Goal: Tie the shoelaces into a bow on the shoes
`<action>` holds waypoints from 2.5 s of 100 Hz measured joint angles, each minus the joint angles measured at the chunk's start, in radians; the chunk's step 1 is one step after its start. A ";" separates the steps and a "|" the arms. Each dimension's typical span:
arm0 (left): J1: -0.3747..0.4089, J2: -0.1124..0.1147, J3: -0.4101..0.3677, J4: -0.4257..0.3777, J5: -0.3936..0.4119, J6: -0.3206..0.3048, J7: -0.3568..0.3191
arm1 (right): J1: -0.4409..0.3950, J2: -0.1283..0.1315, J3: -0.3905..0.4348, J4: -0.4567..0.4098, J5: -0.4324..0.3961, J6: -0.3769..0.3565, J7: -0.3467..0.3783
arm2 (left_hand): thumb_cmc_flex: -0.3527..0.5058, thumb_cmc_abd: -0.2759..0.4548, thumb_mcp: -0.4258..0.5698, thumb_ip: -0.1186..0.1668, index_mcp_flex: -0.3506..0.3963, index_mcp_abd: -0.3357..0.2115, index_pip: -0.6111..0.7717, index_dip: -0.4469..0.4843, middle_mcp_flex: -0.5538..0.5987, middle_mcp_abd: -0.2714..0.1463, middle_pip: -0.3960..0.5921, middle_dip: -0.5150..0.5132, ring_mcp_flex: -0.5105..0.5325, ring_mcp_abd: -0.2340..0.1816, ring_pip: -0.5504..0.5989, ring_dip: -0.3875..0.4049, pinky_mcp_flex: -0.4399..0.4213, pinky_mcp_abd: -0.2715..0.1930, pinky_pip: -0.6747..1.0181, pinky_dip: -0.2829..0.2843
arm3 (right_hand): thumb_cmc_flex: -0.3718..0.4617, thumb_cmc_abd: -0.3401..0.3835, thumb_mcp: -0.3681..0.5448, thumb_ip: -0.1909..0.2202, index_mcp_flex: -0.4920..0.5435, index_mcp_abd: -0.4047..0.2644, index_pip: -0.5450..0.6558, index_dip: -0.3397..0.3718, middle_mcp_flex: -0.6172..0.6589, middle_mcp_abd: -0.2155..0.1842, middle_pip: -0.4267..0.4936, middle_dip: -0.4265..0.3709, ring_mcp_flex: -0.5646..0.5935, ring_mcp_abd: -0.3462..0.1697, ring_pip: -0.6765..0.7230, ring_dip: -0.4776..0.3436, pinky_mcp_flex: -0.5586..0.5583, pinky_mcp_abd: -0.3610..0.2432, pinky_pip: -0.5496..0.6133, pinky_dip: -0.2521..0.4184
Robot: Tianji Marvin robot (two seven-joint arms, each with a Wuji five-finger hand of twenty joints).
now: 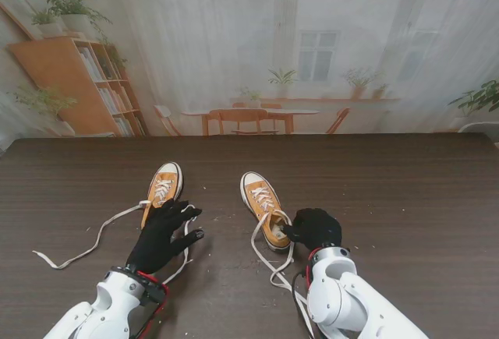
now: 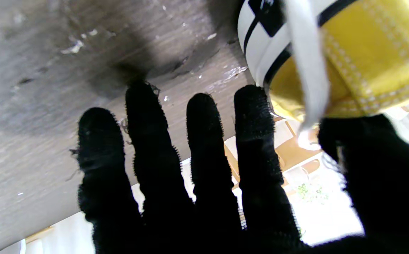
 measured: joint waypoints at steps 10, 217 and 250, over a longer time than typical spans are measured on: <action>0.000 0.000 0.000 0.000 -0.001 -0.001 -0.001 | 0.003 -0.002 -0.002 0.000 0.000 0.004 0.004 | 0.000 0.000 0.000 0.000 0.000 0.000 0.000 0.000 0.000 0.000 0.000 0.000 0.000 0.000 0.000 0.000 0.000 0.000 0.000 0.000 | 0.053 -0.025 0.028 -0.043 0.000 -0.032 0.132 -0.024 0.045 -0.016 0.039 0.037 0.042 -0.006 0.034 0.019 0.041 0.000 0.024 0.000; 0.003 -0.003 0.004 -0.007 -0.015 -0.018 0.014 | -0.062 -0.050 0.310 -0.221 0.933 0.074 0.246 | 0.002 -0.001 0.000 0.000 0.038 0.000 0.016 0.000 0.032 0.000 0.000 0.000 0.052 0.007 0.003 0.000 0.010 0.000 -0.013 -0.030 | 0.218 0.039 0.006 -0.060 -0.149 -0.001 0.279 0.054 0.348 -0.134 0.411 0.184 0.166 -0.167 1.156 0.458 0.467 -0.013 0.568 0.419; 0.010 0.026 0.036 -0.140 0.045 0.185 -0.224 | -0.062 0.021 0.302 -0.231 0.510 0.070 0.380 | 0.002 -0.001 0.000 0.000 0.050 0.000 0.017 0.000 0.142 0.020 0.035 0.022 0.202 0.093 0.043 0.024 0.151 0.013 0.043 -0.035 | 0.205 0.039 0.001 -0.060 -0.148 -0.028 0.244 0.021 0.346 -0.136 0.426 0.241 0.166 -0.169 1.217 0.505 0.487 -0.062 0.623 0.577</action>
